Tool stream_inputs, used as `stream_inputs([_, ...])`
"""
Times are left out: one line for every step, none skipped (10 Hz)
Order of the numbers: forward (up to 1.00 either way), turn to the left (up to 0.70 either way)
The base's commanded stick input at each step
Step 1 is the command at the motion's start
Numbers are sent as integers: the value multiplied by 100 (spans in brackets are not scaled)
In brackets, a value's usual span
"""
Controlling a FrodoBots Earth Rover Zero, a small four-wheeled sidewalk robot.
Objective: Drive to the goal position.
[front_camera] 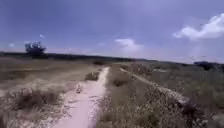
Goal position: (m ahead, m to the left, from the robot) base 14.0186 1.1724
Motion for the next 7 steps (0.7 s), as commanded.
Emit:
stream_inputs([70,0])
stream_inputs([70,0])
stream_inputs([70,0])
stream_inputs([70,0])
stream_inputs([70,0])
stream_inputs([70,0])
stream_inputs([70,0])
